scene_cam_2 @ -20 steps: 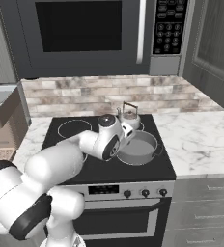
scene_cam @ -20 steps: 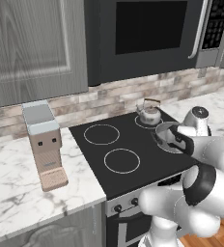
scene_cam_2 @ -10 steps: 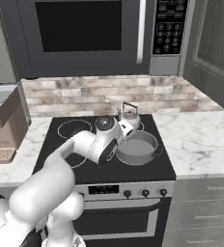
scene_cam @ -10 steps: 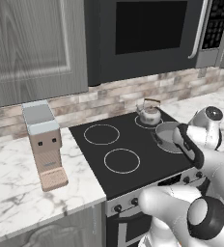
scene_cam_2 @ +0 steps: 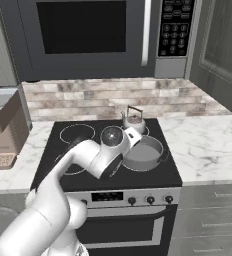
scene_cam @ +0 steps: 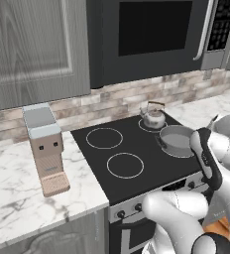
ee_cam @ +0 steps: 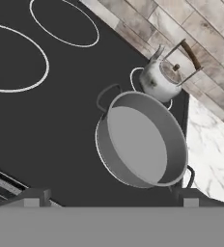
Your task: Pick the kettle from the cabinet and place it on a stove burner. Then pick the pot from the counter and place it on another stove burner. Finally, turn both burners on.
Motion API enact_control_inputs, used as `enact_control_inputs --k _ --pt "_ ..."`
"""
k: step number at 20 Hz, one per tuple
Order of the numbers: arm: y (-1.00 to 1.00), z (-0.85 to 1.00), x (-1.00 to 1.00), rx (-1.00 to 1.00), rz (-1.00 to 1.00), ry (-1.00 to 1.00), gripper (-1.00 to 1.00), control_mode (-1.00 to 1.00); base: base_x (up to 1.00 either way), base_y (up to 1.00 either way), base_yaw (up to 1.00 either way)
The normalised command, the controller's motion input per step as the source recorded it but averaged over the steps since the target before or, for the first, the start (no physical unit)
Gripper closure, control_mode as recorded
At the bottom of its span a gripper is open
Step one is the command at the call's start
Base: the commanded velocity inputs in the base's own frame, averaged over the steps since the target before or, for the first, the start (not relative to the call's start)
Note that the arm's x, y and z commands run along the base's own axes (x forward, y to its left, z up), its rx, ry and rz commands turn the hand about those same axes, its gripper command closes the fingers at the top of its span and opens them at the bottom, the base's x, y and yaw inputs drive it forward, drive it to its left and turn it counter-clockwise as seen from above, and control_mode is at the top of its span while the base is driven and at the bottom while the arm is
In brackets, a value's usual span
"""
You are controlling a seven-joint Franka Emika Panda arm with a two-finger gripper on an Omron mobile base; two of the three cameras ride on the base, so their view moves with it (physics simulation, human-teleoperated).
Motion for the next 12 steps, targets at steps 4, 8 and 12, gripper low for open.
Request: enact_control_inputs --k 4,8,12 --pt "-0.18 0.07 -0.53 0.1 0.0 -0.08 -1.0 -1.0 0.0 0.0 0.0" --pt "-0.23 0.07 -0.57 0.11 0.0 -0.1 -1.0 -1.0 0.0 0.0 0.0" --pt "-0.2 0.04 -0.52 0.1 0.0 -0.1 -1.0 -1.0 0.0 0.0 0.0"
